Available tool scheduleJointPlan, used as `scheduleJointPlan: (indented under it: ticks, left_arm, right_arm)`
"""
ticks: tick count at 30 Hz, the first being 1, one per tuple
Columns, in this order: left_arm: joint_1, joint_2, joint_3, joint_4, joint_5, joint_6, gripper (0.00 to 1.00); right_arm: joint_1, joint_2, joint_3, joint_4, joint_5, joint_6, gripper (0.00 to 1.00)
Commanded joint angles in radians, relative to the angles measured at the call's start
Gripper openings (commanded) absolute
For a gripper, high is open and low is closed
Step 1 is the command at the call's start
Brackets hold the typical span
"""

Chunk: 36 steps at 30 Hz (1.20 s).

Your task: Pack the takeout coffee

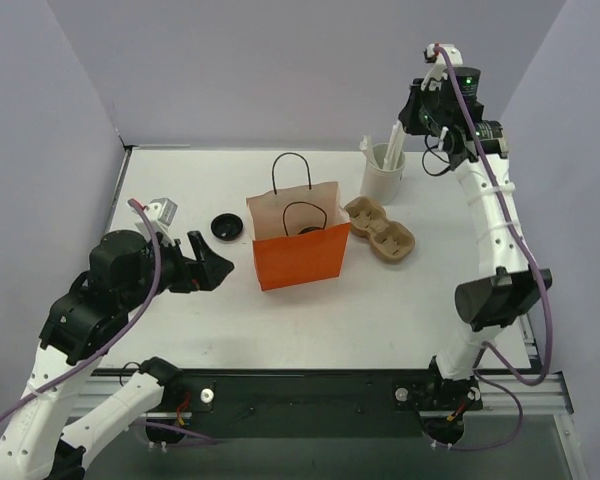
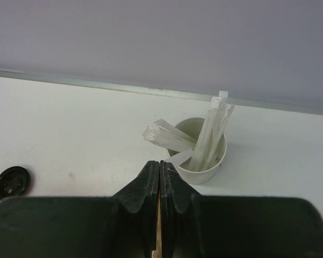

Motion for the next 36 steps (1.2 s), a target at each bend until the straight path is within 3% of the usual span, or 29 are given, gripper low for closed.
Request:
scheduleJointPlan:
  ticks: [1,5,12,18,26,36]
  left_arm:
    - [0.0,-0.014,-0.014,0.075,0.012,0.044,0.97]
    - [0.0,-0.021,-0.029,0.083,-0.005,0.068,0.97]
    - [0.001,-0.038,-0.068,0.136,-0.007,0.095,0.97]
    - [0.001,-0.037,-0.061,0.138,0.006,0.11,0.97]
    - [0.001,-0.055,-0.028,0.08,-0.036,0.153,0.97]
    - [0.001,-0.095,-0.029,0.051,-0.076,0.157,0.97]
  right_arm:
    - [0.067,-0.202,-0.001,-0.035,0.094,0.01,0.0]
    - [0.122,-0.308,0.005,-0.116,0.149,0.005,0.0]
    - [0.223,-0.513,-0.054,-0.199,0.089,0.123,0.0]
    - [0.305,-0.587,-0.125,-0.207,0.049,0.218,0.0]
    - [0.486,-0.527,-0.182,-0.112,0.095,0.223,0.0]
    - [0.654,-0.273,-0.105,-0.07,0.135,0.074,0.0]
